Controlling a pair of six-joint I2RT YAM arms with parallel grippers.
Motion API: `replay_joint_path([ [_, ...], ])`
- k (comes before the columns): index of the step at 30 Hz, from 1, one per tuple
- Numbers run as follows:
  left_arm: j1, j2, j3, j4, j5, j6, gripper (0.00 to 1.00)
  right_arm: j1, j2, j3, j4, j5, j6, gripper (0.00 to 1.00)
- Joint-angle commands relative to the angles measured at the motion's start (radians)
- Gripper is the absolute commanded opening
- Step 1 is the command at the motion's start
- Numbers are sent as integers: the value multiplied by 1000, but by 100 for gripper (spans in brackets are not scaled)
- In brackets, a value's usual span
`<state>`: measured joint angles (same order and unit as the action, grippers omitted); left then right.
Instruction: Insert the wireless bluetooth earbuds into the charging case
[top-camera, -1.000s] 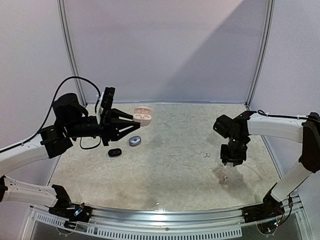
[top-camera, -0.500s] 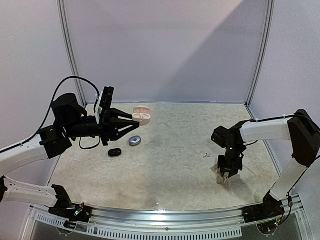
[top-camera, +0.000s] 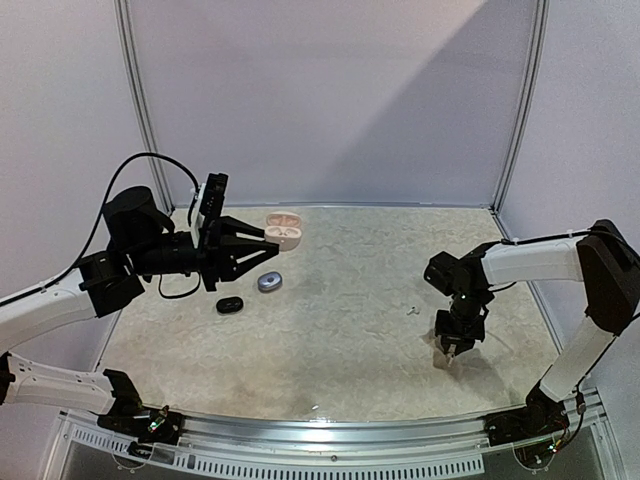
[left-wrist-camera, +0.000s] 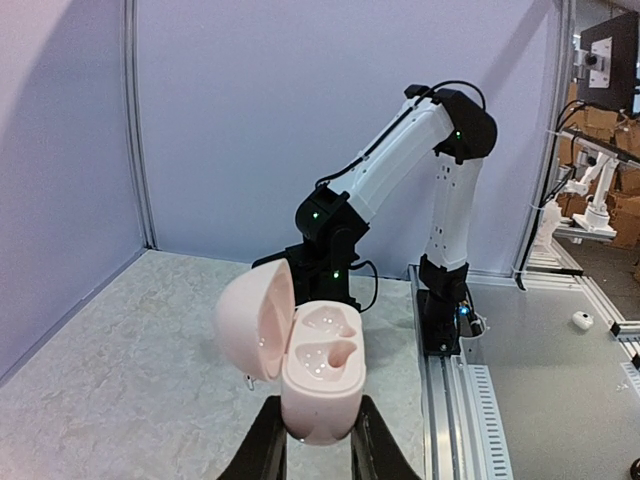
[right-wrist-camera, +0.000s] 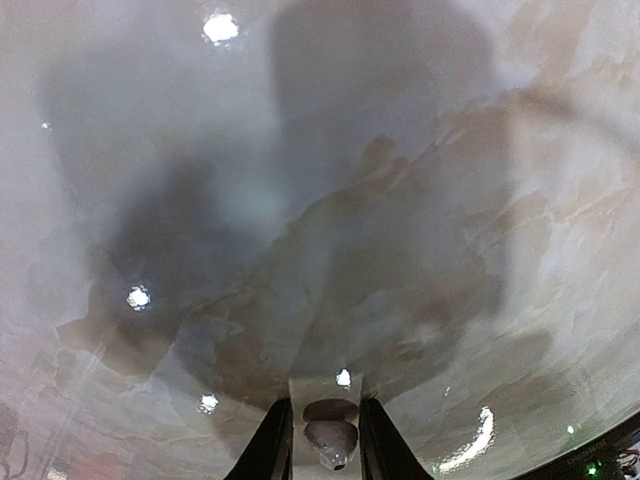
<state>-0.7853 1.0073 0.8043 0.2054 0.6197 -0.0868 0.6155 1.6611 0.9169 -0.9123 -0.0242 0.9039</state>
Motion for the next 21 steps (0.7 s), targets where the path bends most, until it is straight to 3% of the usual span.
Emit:
replay_joint_path([
  [1, 4, -9, -5, 9, 0, 5, 0, -1, 39, -49, 36, -37, -6, 24],
  [8, 5, -10, -4, 7, -2, 9, 0, -1, 60, -53, 17, -36, -23, 24],
  [14, 6, -9, -2, 5, -1, 13, 0, -1, 74, -45, 3, -26, -41, 15],
  [21, 7, -11, -4, 3, -4, 14, 0, -1, 54, 3, -17, -23, -63, 13],
])
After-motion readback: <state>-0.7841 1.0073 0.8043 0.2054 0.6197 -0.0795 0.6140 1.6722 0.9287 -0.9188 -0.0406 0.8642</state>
